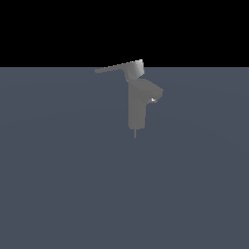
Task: Turn on the faucet by rotating a designated handle.
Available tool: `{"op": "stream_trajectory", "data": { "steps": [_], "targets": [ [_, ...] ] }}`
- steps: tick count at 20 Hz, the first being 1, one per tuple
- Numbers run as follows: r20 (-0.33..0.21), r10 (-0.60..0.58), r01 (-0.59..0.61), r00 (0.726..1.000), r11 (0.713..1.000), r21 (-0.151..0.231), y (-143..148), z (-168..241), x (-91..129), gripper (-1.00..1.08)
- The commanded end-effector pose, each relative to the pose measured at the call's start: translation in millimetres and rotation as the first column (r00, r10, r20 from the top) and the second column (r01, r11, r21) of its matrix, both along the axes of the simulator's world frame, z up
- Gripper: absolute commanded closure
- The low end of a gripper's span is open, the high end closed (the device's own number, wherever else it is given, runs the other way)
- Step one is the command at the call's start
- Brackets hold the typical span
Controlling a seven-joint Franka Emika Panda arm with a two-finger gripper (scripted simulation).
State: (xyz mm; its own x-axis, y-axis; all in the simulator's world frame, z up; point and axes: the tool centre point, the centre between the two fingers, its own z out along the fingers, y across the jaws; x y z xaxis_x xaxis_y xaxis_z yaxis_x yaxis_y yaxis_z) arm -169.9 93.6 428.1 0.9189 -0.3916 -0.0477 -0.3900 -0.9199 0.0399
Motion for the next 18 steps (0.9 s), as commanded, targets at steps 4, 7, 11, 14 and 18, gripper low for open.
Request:
{"op": "stream_trajectory", "data": {
  "steps": [4,7,11,14,18],
  "targets": [
    [-0.010,-0.111,0.111,0.994,0.994,-0.012,16,-16,27,1.08],
    [-0.014,-0.171,0.170,0.985,0.985,-0.019,22,-24,42,1.08],
    [-0.020,-0.249,0.248,0.968,0.968,-0.030,30,-36,62,1.08],
    [-0.023,-0.307,0.306,0.951,0.951,-0.038,34,-45,78,1.08],
    [-0.027,-0.384,0.383,0.923,0.923,-0.050,38,-57,100,1.08]
  ]
}}
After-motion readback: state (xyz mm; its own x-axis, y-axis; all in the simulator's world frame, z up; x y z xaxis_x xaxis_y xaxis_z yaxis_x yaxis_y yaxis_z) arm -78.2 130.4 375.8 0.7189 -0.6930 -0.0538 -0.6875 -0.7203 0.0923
